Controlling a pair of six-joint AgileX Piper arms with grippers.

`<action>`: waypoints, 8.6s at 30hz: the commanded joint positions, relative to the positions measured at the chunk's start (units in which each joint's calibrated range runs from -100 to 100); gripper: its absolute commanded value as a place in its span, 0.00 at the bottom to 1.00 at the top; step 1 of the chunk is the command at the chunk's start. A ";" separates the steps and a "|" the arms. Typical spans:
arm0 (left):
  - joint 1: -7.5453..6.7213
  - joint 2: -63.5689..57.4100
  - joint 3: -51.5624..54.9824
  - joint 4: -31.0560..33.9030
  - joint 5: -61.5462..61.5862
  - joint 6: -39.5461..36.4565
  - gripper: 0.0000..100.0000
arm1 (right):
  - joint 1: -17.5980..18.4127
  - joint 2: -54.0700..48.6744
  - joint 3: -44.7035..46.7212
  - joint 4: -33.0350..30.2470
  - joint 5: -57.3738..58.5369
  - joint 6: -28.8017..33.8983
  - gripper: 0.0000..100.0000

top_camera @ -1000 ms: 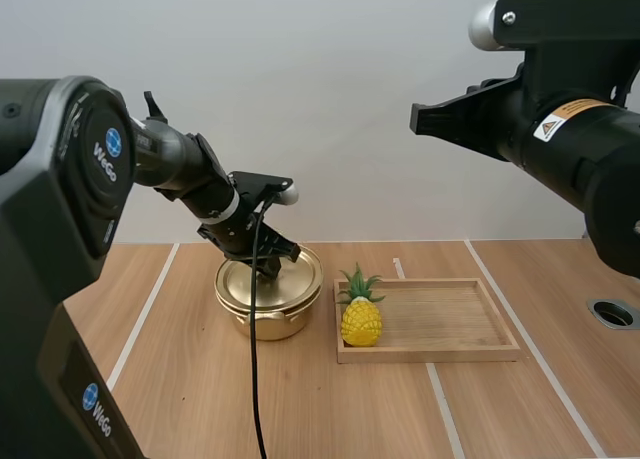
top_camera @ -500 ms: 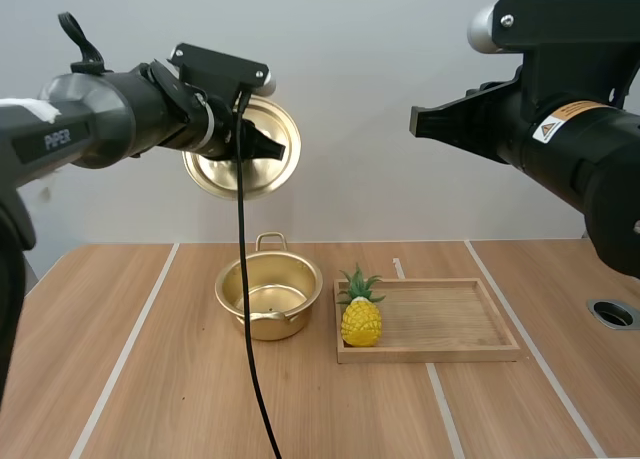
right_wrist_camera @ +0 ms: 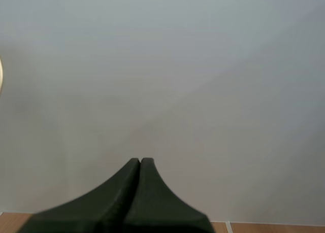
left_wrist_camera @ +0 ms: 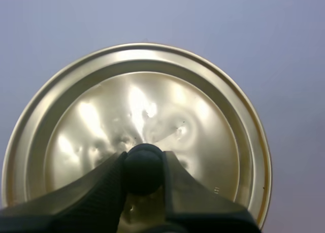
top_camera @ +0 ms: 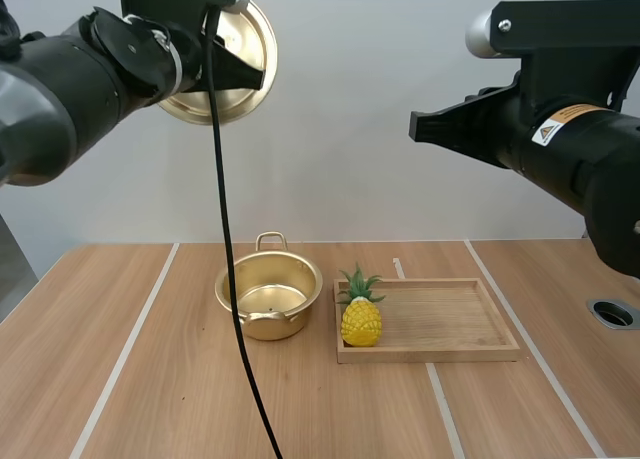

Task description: Open the pot, put the pineapple inside, and close it

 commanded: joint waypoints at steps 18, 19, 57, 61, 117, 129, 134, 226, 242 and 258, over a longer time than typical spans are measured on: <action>0.01 -14.13 -9.09 -1.57 -2.68 -3.31 0.00 | -0.21 -0.16 -0.51 -0.11 1.83 -0.39 0.00; 0.12 -14.49 -9.09 -1.57 -1.58 -4.04 0.00 | -0.21 -0.16 -0.51 -0.11 1.83 -0.39 0.00; 2.75 -15.73 -9.09 -1.57 6.33 -7.86 0.00 | -0.21 12.36 -0.57 2.83 -0.28 -6.88 0.00; 2.75 -15.73 -9.09 -1.57 6.33 -7.86 0.00 | -0.21 15.04 -0.57 6.20 -0.28 -9.30 0.00; 2.75 -15.73 -9.09 -1.57 6.33 -7.86 0.00 | 2.85 27.21 -7.16 17.30 39.03 -23.11 0.00; 2.75 -15.73 -9.09 -1.57 6.33 -7.86 0.00 | 2.85 27.21 -7.16 16.88 40.30 -23.90 0.00; 2.75 -15.73 -9.09 -1.57 6.33 -7.86 0.00 | 2.85 27.21 -7.16 16.85 43.55 -23.89 0.92; 2.75 -15.73 -9.09 -1.57 6.33 -7.86 0.00 | 3.10 67.14 -3.99 27.53 30.55 -27.66 1.00; 2.75 -15.73 -9.09 -1.57 6.33 -7.86 0.00 | 5.76 67.18 -3.99 26.04 25.81 -28.75 1.00; 2.75 -15.73 -9.09 -1.57 6.33 -7.86 0.00 | 5.76 66.90 -3.99 24.13 26.02 -28.73 0.00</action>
